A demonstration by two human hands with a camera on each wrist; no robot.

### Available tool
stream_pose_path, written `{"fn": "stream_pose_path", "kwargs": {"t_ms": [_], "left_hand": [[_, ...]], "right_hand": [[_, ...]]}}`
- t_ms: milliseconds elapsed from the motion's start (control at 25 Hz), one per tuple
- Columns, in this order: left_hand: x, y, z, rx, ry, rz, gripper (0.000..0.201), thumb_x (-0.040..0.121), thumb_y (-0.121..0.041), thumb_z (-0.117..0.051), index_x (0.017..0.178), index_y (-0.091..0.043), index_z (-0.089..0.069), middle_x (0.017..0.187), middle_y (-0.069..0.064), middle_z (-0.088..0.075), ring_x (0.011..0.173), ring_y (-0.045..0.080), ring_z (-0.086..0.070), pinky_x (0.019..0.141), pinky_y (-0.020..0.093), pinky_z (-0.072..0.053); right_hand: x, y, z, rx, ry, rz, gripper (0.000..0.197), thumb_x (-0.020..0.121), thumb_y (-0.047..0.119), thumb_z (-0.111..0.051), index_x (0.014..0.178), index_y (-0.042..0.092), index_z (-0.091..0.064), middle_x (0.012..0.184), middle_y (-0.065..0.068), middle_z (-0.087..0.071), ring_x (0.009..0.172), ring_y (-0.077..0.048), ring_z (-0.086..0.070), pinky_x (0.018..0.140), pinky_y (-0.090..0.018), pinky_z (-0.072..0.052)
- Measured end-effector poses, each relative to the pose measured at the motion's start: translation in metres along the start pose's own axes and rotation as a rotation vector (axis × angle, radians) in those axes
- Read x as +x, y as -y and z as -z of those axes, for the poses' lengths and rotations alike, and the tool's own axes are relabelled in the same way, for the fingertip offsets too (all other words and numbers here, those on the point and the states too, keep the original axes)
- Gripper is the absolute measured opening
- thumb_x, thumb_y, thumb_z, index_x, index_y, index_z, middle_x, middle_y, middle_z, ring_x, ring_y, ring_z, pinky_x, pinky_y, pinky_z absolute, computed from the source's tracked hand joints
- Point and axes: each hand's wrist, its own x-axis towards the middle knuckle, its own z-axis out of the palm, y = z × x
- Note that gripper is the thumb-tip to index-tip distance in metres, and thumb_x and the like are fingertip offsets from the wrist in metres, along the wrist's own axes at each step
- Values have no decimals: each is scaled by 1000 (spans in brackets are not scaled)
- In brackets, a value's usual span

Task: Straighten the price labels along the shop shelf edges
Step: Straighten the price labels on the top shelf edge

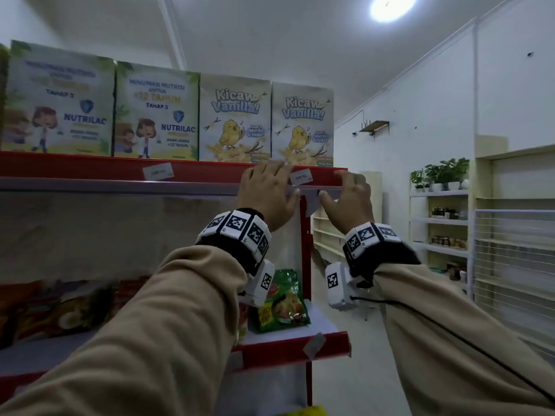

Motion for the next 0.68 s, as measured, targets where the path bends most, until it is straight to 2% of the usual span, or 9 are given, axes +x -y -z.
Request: {"fn": "stream_pose_path", "kwargs": {"t_ms": [120,240,400,520,600,680], "left_hand": [[13,8,-25,58,-35,8,60,96,-45,-35,147,-14,-25,153,5,-28,142,22,-20,116,41,-13],[14,8,-48,71,-120,-10,60,96,-46,-34,145,-11,-30,147,7,-35,137,24,-27,114,40,-15],[17,9,-61,19,-282,23,52,95,-43,-39,136,-11,-44,136,8,-47,128,26,-38,111,40,-20],[17,8,-68,37,-361,15,46,94,-40,-43,130,-11,-49,130,9,-51,124,27,-42,109,39,-24],[18,8,-72,59,-392,19,44,93,-38,-46,127,-11,-52,127,9,-53,121,28,-44,107,40,-27],[21,6,-74,62,-421,38,42,91,-38,-48,123,-11,-54,124,9,-54,116,29,-47,104,40,-29]], "right_hand": [[6,-4,-21,-30,-115,-54,65,86,29,-58,142,7,-33,141,-15,-38,126,-31,-35,105,-39,-32],[7,-8,-34,-8,-170,-85,73,87,31,-58,146,6,-25,148,-16,-31,130,-33,-30,107,-40,-30],[13,-19,-39,102,-248,-93,62,86,28,-60,141,8,-38,141,-12,-42,125,-28,-34,103,-31,-30],[22,-24,-39,226,-271,-122,62,86,26,-61,141,9,-38,138,-11,-41,125,-25,-34,94,-21,-31],[28,-27,-39,248,-267,-136,63,86,27,-62,142,10,-38,136,-11,-41,125,-24,-34,91,-19,-31],[32,-30,-39,235,-259,-119,62,85,28,-62,141,10,-40,134,-12,-41,124,-25,-35,92,-22,-35]]}}
